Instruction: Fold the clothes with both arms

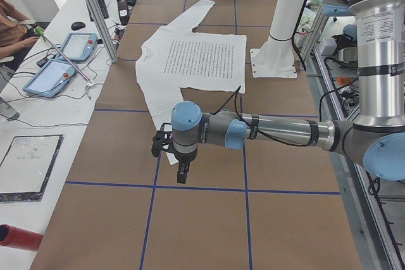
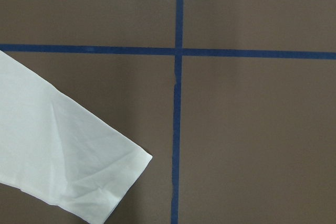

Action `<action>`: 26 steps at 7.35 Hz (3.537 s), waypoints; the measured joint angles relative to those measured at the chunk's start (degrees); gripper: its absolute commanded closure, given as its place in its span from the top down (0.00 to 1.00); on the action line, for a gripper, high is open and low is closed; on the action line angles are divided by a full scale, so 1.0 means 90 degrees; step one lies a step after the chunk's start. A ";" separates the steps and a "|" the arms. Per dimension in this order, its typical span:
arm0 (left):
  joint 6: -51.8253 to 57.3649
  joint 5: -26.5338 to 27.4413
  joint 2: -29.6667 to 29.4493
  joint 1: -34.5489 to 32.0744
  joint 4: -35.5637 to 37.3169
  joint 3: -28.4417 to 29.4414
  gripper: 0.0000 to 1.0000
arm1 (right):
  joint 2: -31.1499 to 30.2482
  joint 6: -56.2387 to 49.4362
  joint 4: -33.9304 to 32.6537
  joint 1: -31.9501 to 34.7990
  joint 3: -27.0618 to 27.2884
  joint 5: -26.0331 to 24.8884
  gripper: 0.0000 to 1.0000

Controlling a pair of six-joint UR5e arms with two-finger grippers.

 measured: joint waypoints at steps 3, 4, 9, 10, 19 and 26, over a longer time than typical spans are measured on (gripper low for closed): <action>-0.0041 -0.0170 -0.0160 0.0042 -0.0815 0.0297 1.00 | 0.0099 0.0191 0.0617 -0.0310 -0.0102 0.0180 1.00; -0.0124 -0.0398 -0.0187 0.0046 -0.1118 0.0457 1.00 | 0.0086 0.0277 0.0782 -0.0507 -0.0132 0.0224 1.00; -0.0604 -0.0766 -0.0229 0.0048 -0.1389 0.0580 1.00 | -0.0608 0.1688 0.3801 -0.1435 -0.0890 0.0093 1.00; -0.0615 -0.0769 -0.0212 0.0048 -0.1464 0.0580 1.00 | -0.0640 0.2055 0.4341 -0.1635 -0.1122 0.0051 1.00; -0.0655 -0.0774 -0.0222 0.0038 -0.1621 0.0470 1.00 | -0.0686 0.3082 0.4767 -0.2645 -0.1509 -0.0658 0.97; -0.0628 -0.0774 -0.0255 0.0039 -0.1621 0.0465 1.00 | -0.0609 0.3086 0.4692 -0.2657 -0.1598 -0.0663 0.73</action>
